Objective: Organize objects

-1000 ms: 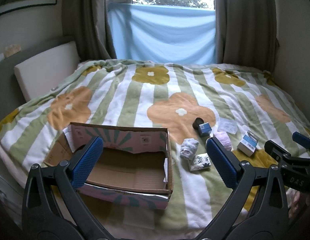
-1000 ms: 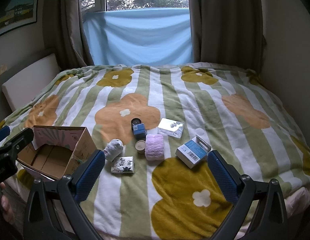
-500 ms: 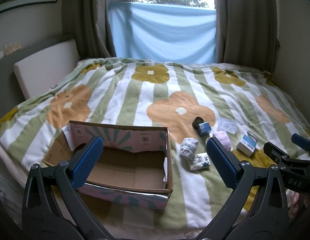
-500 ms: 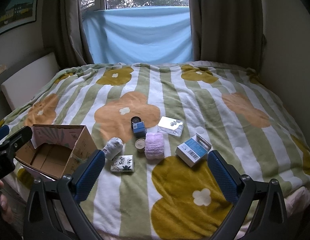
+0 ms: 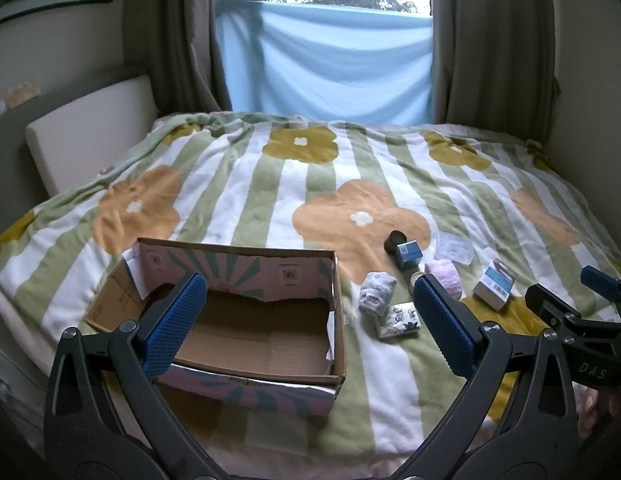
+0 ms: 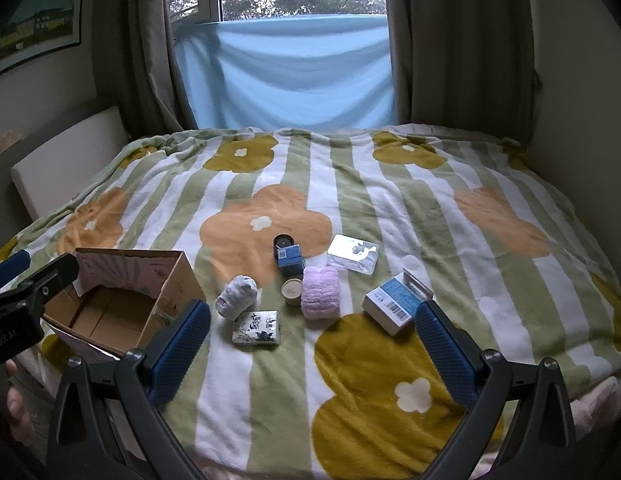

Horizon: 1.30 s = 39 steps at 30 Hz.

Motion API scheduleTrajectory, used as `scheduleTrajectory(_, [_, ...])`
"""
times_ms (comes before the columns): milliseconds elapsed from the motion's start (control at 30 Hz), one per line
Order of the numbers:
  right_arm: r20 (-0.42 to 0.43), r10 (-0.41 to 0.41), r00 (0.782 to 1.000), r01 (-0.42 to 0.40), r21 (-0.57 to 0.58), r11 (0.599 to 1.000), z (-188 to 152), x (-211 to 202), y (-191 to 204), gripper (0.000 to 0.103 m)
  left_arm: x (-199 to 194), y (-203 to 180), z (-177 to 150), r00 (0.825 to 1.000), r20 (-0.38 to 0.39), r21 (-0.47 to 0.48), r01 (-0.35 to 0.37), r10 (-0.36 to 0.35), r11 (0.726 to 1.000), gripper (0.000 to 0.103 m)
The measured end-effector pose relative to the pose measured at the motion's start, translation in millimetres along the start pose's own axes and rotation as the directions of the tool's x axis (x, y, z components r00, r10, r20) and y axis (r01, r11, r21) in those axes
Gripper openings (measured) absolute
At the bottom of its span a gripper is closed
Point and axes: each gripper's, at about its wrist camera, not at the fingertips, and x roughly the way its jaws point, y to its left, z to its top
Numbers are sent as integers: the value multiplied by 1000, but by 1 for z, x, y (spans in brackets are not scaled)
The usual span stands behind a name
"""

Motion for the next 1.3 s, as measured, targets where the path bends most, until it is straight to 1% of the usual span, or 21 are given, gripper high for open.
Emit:
scheduleTrajectory(433, [10,4,1000,-4,2,1000,-2,-5,-1,102,-3,4,3,1000,0,-13,22,-22,1000,103])
scheduleTrajectory(1033, [15,8,1000,-8,-10,1000,2,-8,3,102,-6,8,5,1000,-3,-16,24,-24,1000,103])
scheduleTrajectory(1200, [33,2,999,-2,-12,1000,7,-11,0,102,-7,9,6,1000,0,-19,24,-24,1000,103])
scheduleTrajectory(1300, [32,2,999,-2,-5,1000,12,-11,-5,102,-7,8,9,999,-6,-24,38,-38,999,103])
